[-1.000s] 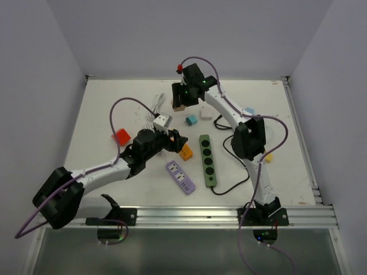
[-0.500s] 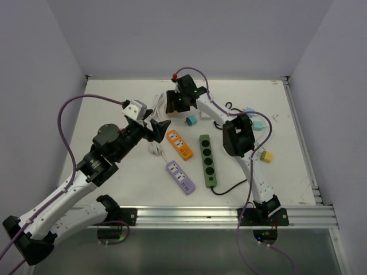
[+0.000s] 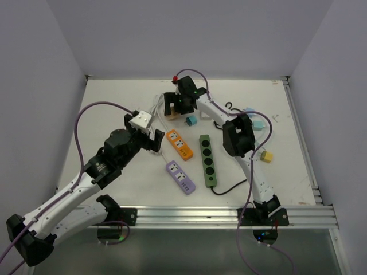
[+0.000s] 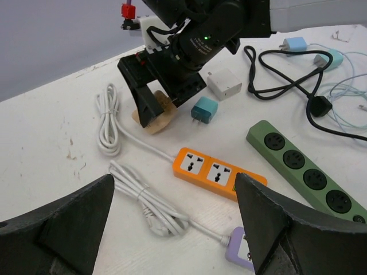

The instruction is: Pull the plug off the socket

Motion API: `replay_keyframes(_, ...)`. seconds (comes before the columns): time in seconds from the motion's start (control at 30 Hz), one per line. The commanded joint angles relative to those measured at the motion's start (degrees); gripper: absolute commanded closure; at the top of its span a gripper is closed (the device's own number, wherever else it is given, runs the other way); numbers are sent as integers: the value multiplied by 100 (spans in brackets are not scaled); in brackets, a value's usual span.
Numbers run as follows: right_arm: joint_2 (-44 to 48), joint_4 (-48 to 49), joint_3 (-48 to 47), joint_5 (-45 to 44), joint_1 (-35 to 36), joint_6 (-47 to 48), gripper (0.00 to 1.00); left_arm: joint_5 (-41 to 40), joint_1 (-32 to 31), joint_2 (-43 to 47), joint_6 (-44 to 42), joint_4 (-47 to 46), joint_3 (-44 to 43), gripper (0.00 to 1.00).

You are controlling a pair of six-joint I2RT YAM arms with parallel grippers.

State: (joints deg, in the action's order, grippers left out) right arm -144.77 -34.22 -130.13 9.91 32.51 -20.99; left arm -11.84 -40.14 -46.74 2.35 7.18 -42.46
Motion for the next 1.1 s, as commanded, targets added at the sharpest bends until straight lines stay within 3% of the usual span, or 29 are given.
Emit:
replay_keyframes(0.0, 809, -208, -162, -121, 1, 25, 1, -380, 68, 252, -68, -32, 96, 9)
replay_keyframes(0.23, 1581, -797, -743, -139, -148, 69, 1, -1320, 68, 552, -209, -59, 255, 7)
replay_keyframes(0.43, 3082, -955, 302, -436, -228, 332, 1, -1883, 68, 745, -156, -41, 308, 5)
replay_keyframes(0.63, 5087, -430, 3172, -1991, -219, 43, 1, -1875, 68, 938, -33, -102, 361, 4)
replay_keyframes(0.73, 6563, 397, 5507, -2675, -219, -36, 1, -2252, 68, 939, 64, -138, 440, 3)
replay_keyframes(0.9, 8364, 679, 6938, -3451, -210, -344, 1, -2710, 85, 632, 284, 125, 282, 1)
replay_keyframes(1.07, 9080, 723, 7774, -3998, -210, -475, 1, -2666, 112, 604, 240, 240, 229, 1)
